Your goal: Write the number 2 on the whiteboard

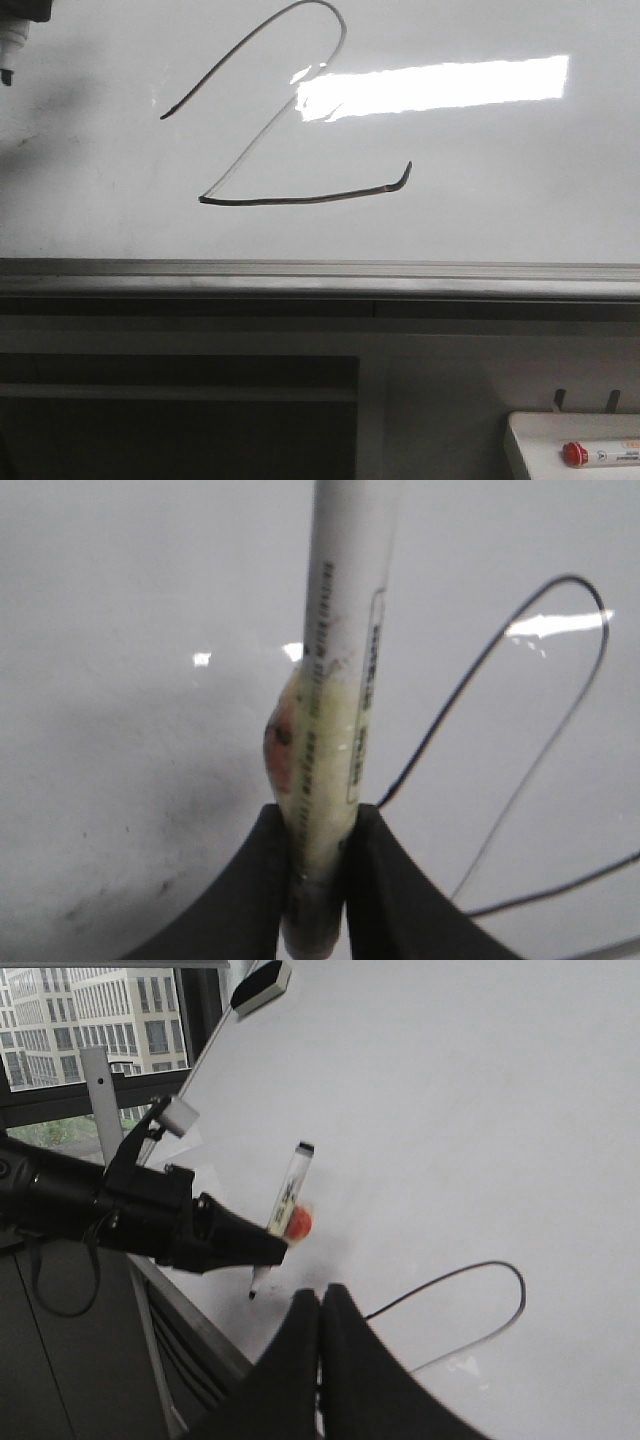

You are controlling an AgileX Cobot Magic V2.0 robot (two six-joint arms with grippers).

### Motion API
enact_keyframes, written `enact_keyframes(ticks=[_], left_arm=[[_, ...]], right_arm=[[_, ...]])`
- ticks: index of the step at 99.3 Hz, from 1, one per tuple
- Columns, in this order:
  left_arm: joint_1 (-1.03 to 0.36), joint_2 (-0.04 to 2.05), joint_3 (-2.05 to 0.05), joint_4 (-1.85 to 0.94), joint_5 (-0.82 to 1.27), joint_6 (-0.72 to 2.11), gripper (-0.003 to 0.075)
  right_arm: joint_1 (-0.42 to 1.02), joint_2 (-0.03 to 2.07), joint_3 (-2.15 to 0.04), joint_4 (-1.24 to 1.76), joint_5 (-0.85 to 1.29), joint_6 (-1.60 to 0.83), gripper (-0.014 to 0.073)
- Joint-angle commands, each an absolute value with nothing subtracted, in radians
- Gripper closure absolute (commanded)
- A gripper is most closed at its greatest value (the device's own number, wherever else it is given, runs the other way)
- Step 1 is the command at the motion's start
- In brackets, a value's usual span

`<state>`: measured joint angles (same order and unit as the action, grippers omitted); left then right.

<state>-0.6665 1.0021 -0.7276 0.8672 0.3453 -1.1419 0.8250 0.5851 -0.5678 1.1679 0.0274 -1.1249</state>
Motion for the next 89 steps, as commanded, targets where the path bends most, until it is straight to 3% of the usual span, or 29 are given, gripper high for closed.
enact_keyframes(ticks=[1, 14, 42, 89], left_arm=[[-0.567, 1.007, -0.748, 0.903, 0.115, -1.176, 0.0741], [-0.475, 1.054, -0.748, 0.885, -0.019, -1.176, 0.0741], [-0.502, 1.151, -0.748, 0.884, -0.025, -1.176, 0.0741], [-0.500, 1.264, -0.748, 0.883, 0.128, -1.176, 0.0741]], right_arm=[[0.820, 0.583, -0.575, 1.207, 0.000, -1.134, 0.0671], [0.820, 0.583, -0.566, 1.207, 0.021, -1.134, 0.0671], [0.820, 0.583, -0.566, 1.209, 0.041, -1.134, 0.0671], [0.820, 0.585, -0.566, 1.209, 0.085, -1.134, 0.0671]])
